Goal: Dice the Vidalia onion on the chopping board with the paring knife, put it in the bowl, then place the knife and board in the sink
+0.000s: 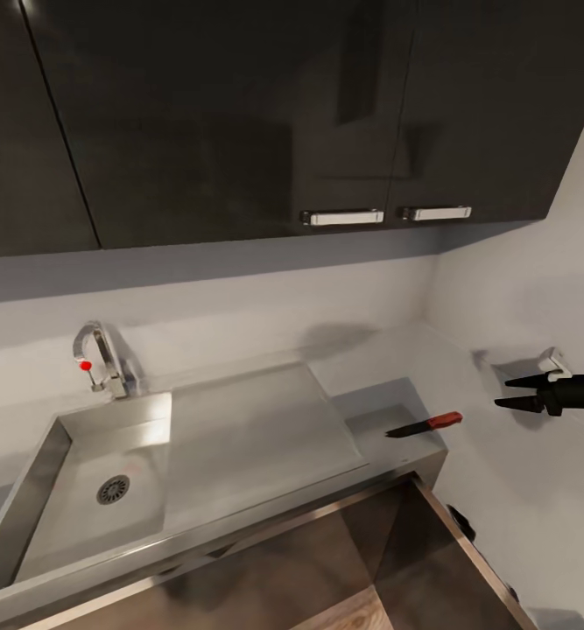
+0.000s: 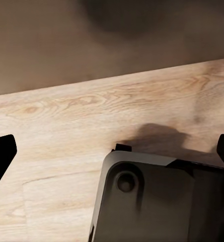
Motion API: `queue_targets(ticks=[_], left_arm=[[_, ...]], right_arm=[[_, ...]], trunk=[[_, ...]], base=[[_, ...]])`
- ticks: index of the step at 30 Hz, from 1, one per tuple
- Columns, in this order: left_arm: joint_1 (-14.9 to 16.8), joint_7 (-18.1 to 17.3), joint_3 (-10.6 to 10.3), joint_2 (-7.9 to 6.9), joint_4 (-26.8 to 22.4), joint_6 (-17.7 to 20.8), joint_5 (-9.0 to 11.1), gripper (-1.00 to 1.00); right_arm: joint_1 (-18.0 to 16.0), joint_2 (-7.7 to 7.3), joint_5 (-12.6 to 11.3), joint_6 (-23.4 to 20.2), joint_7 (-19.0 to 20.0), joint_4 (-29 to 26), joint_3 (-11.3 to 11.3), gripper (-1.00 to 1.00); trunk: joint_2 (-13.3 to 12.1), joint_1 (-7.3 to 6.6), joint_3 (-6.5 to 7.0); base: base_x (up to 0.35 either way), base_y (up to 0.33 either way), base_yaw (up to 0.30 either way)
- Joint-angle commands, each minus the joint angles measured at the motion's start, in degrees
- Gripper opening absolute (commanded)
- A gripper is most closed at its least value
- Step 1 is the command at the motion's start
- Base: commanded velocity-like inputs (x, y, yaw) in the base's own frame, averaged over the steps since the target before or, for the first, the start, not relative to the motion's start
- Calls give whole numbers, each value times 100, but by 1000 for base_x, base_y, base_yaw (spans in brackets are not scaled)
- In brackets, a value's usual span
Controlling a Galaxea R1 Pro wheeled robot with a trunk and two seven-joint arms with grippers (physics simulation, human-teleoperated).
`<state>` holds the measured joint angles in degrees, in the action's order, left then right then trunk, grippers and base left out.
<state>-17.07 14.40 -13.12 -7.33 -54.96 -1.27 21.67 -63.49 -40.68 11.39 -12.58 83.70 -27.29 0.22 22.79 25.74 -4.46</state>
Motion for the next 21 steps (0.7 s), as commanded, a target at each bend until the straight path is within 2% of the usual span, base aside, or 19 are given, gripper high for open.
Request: queue_targets(ticks=[1, 13, 21], left_arm=[[2, 45, -30, -7, -8, -13, 58, 100], [2, 45, -24, -5, -6, -13, 57, 100], [2, 45, -24, -5, 11, -13, 65, 100]], right_arm=[[-6, 1, 19, -60, 24, -5, 3, 100], [-11, 18, 21, -35, 17, 62, 14, 100], [-7, 168, 21, -36, -2, 88, 14, 100]], trunk=[[13, 4, -12], [13, 4, -12], [13, 4, -12]], base=[[7, -13, 0], [1, -2, 0], [0, 0, 0]])
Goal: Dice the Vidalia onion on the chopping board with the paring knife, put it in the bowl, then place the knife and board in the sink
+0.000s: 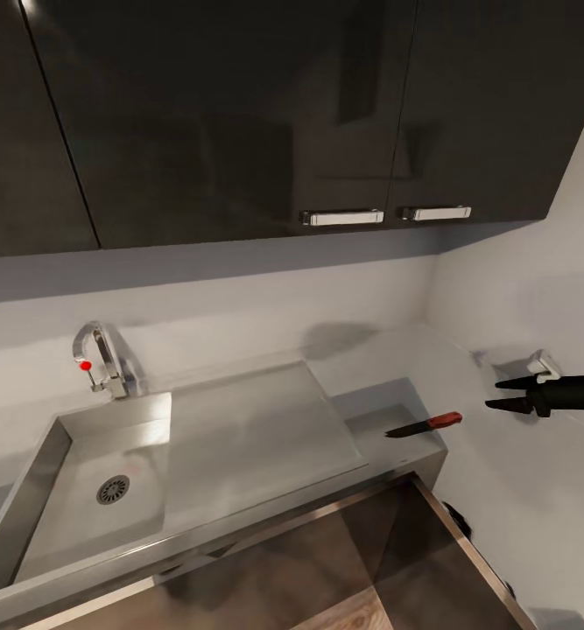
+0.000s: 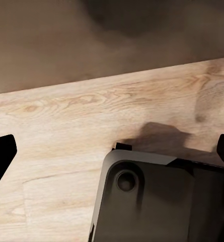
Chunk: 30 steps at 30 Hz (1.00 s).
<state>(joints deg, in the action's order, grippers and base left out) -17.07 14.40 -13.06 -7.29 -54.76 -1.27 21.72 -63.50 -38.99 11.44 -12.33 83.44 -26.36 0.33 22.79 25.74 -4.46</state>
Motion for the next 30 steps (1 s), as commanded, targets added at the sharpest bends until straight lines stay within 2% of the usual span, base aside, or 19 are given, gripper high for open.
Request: queue_targets(ticks=[1, 22, 30], left_arm=[[2, 45, -30, -9, 28, -13, 60, 100], [2, 45, -13, -9, 239, -13, 51, 100], [2, 45, -21, -4, 229, -13, 51, 100]], right_arm=[[-5, 8, 17, -59, 28, -3, 2, 100], [-5, 6, 16, -67, 70, -8, -9, 100], [-5, 5, 17, -67, 76, -10, -15, 100]], trunk=[[13, 4, -12], [13, 4, -12], [13, 4, -12]], base=[[0, 0, 0], [4, -1, 0], [198, -136, 0]])
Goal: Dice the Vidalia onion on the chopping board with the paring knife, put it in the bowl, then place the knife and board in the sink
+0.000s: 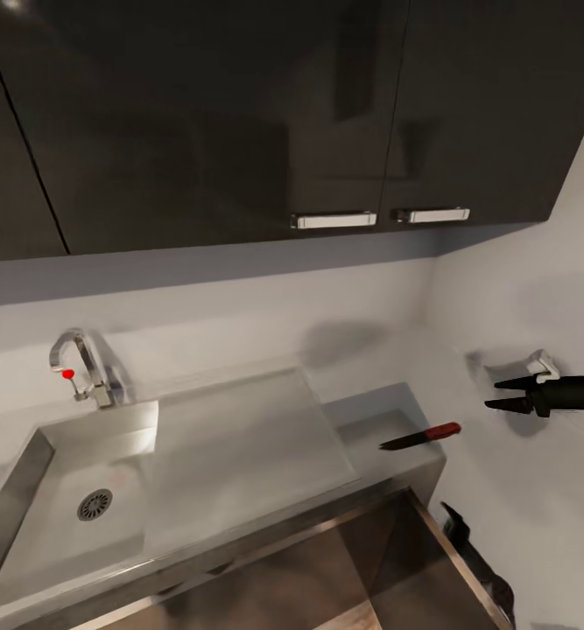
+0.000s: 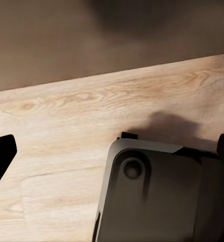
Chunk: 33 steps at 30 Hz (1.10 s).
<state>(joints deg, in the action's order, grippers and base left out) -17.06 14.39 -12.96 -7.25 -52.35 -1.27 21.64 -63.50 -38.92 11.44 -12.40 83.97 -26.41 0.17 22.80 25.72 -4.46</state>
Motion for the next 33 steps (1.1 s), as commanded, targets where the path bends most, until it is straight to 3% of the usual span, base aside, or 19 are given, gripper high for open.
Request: queue_targets(ticks=[1, 20, 33], left_arm=[[1, 47, -29, -8, -8, -13, 59, 100], [1, 47, -22, -13, 23, -13, 68, 100], [1, 47, -31, -13, 45, -13, 68, 100]], right_arm=[[-5, -1, 17, -60, 23, -5, 1, 100], [-5, 9, 8, -60, 23, -6, 9, 100], [-5, 15, 41, -52, 15, 9, 19, 100]], trunk=[[12, 7, -12], [12, 7, -12], [12, 7, -12]], base=[[253, -181, 0], [117, -40, 0], [13, 0, 0]])
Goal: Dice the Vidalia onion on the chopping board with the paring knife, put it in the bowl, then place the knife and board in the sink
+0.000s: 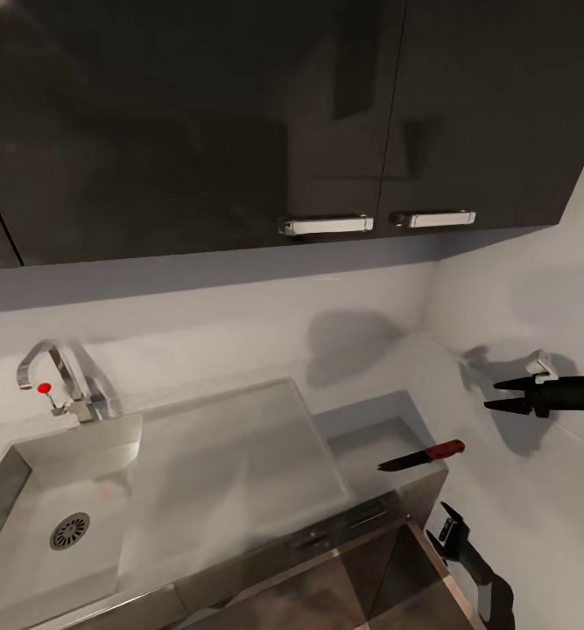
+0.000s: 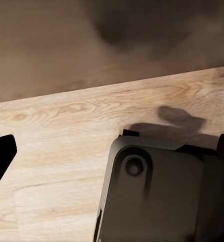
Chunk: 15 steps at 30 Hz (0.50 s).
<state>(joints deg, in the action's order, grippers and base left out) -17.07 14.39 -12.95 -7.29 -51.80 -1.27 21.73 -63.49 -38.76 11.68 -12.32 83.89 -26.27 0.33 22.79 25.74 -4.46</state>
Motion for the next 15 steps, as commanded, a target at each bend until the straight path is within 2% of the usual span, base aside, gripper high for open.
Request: queue_targets(ticks=[1, 3, 5, 6, 7, 10, 15], left_arm=[[1, 47, -32, -9, -9, -13, 60, 100], [1, 47, -33, -9, 3, -13, 60, 100], [1, 47, -27, -9, 57, -13, 60, 100], [1, 47, -26, -9, 94, -13, 60, 100], [1, 47, -25, -9, 106, -13, 60, 100], [1, 47, -24, -9, 120, -13, 60, 100], [1, 47, -24, -9, 125, -13, 60, 100]], right_arm=[[-6, -1, 42, -60, 23, -3, 4, 100], [-6, 5, 176, -60, 14, 30, 24, 100], [-6, 34, 443, -60, -6, 145, 42, 100], [-6, 94, 633, -60, -14, 227, 48, 100], [-6, 139, 725, -60, -20, 262, 50, 100], [-7, 218, 835, -60, -27, 303, 53, 100], [-6, 256, 880, -60, -26, 328, 54, 100]], trunk=[[13, 4, -12], [13, 4, -12], [13, 4, -12], [13, 4, -12], [13, 4, -12], [13, 4, -12], [13, 4, -12]], base=[[0, 0, 0], [0, 0, 0], [0, 0, 0], [0, 0, 0], [0, 0, 0], [0, 0, 0], [0, 0, 0]])
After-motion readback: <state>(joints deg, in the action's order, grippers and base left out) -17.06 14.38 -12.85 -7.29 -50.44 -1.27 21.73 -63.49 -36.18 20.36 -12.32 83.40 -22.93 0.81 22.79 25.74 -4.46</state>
